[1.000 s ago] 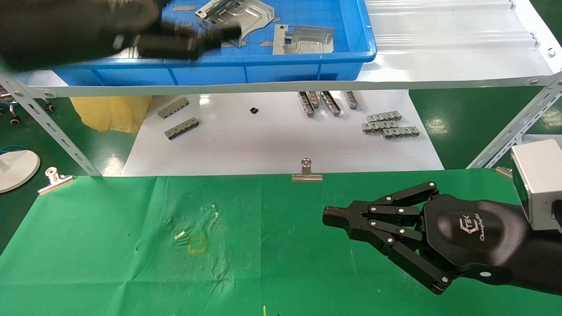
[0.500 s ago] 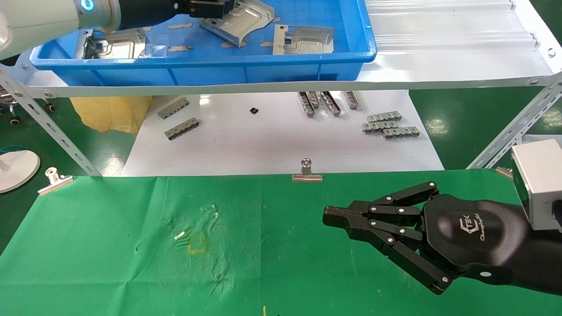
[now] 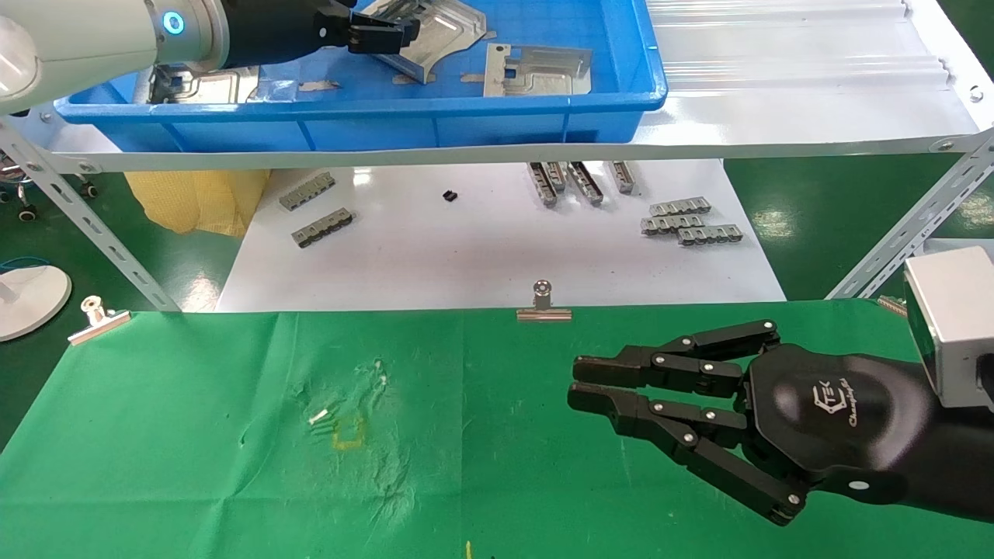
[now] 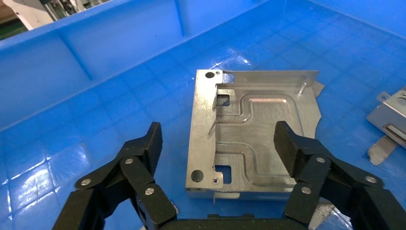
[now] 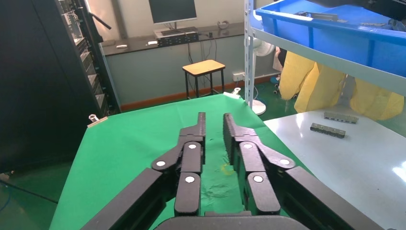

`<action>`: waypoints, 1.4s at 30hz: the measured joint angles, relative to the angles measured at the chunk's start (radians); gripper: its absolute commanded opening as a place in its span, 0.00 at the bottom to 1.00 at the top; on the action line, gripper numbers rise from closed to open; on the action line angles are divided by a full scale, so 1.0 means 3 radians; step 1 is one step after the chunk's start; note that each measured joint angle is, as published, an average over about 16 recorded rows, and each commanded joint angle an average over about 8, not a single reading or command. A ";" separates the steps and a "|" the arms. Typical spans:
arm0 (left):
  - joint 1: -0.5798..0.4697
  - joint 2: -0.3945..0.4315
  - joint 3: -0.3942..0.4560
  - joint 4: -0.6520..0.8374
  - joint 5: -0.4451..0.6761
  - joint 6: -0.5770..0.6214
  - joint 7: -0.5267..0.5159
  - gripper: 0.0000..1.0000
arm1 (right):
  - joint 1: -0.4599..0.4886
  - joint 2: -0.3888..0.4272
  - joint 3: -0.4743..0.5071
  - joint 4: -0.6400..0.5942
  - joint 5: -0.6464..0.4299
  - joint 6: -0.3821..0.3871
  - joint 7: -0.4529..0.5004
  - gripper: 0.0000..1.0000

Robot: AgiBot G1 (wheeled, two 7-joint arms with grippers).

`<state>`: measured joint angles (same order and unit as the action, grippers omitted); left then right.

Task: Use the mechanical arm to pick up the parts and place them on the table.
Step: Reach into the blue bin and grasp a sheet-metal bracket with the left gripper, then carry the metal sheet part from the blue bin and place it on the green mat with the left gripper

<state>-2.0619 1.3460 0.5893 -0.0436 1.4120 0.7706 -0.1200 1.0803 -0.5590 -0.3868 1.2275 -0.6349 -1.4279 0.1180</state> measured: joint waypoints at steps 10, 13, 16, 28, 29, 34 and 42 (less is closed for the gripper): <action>0.0027 0.0012 0.0061 -0.0073 0.0054 -0.0071 0.0064 0.00 | 0.0000 0.0000 0.0000 0.0000 0.0000 0.0000 0.0000 1.00; 0.0035 0.0014 0.0078 -0.0093 0.0064 -0.0083 0.0085 0.00 | 0.0000 0.0000 0.0000 0.0000 0.0000 0.0000 0.0000 1.00; 0.0043 0.0016 0.0089 -0.0111 0.0063 -0.0090 0.0098 0.00 | 0.0000 0.0000 0.0000 0.0000 0.0000 0.0000 0.0000 1.00; 0.0037 0.0005 0.0036 -0.0194 -0.0087 -0.0097 0.0181 0.00 | 0.0000 0.0000 0.0000 0.0000 0.0000 0.0000 0.0000 1.00; 0.0032 0.0000 0.0023 -0.0202 -0.0113 -0.0085 0.0198 0.00 | 0.0000 0.0000 0.0000 0.0000 0.0000 0.0000 0.0000 1.00; 0.0000 -0.0053 -0.0060 -0.0238 -0.0260 0.0081 0.0331 0.00 | 0.0000 0.0000 0.0000 0.0000 0.0000 0.0000 0.0000 1.00; -0.0029 -0.0290 -0.0191 -0.0254 -0.0486 0.0754 0.0703 0.00 | 0.0000 0.0000 0.0000 0.0000 0.0000 0.0000 0.0000 1.00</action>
<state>-2.0707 1.2591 0.5320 -0.1197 1.2661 0.9967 0.0908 1.0803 -0.5590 -0.3869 1.2275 -0.6349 -1.4279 0.1180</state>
